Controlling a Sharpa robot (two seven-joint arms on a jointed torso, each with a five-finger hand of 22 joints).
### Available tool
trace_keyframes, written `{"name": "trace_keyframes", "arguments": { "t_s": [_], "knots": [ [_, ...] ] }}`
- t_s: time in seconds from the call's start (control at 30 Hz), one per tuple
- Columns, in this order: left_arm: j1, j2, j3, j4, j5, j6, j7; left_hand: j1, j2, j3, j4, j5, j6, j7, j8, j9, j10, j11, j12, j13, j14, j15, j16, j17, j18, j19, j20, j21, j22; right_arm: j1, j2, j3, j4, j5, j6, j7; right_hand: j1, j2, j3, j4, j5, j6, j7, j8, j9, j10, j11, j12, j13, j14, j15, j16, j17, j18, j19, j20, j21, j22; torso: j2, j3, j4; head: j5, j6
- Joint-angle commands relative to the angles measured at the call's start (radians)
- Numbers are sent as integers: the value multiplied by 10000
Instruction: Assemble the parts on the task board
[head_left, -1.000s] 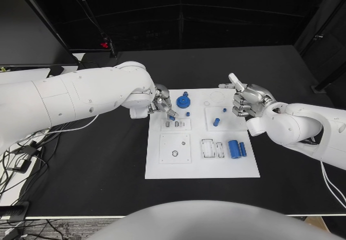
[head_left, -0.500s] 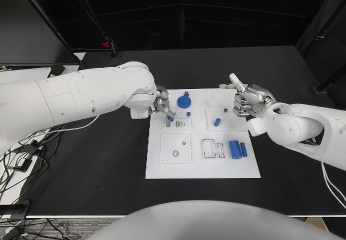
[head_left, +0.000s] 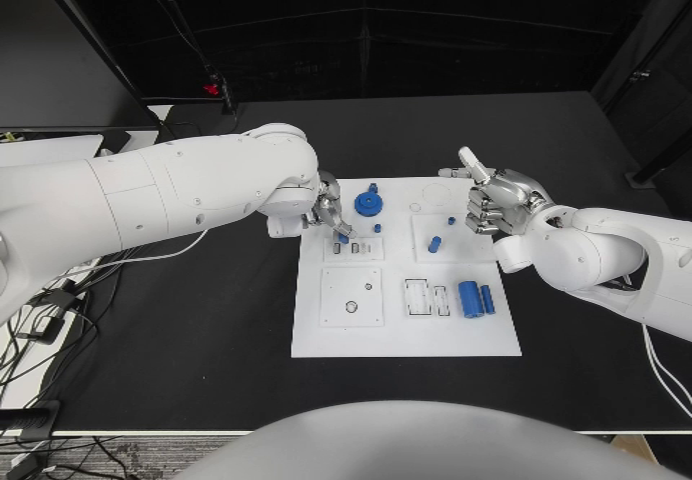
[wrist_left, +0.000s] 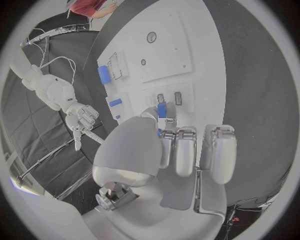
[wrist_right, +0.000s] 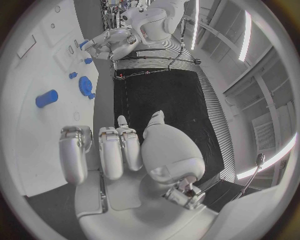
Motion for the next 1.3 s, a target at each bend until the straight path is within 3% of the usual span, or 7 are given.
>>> {"name": "trace_keyframes", "arguments": {
  "t_s": [0.03,1.3],
  "knots": [
    [-6,33,7,-29,-25,163,-114,1044,973,359,-294,-18,375,-308,14,28,1085,-57,-61,2606,1046,-48,8,2635,-63,1025,4,31,2635,11,10,2,9,3,25,67,13,82,-32,6,-9,-72,1,37,5,1058,34,25,2628,1093,54,24,2633,66,627,56,-37,2451,3,-1,7,-14,-1],
    [-258,456,7,-454,-25,329,119,984,949,476,-274,-40,382,-298,-40,71,1085,-47,-61,2606,1046,-45,8,2635,-63,1025,14,31,2635,-12,26,0,9,3,63,76,-9,108,-37,13,-1,-91,0,70,7,1058,34,25,2628,1093,54,24,2633,71,611,58,-48,2445,-3,1,-1,-36,-1]
  ]
}}
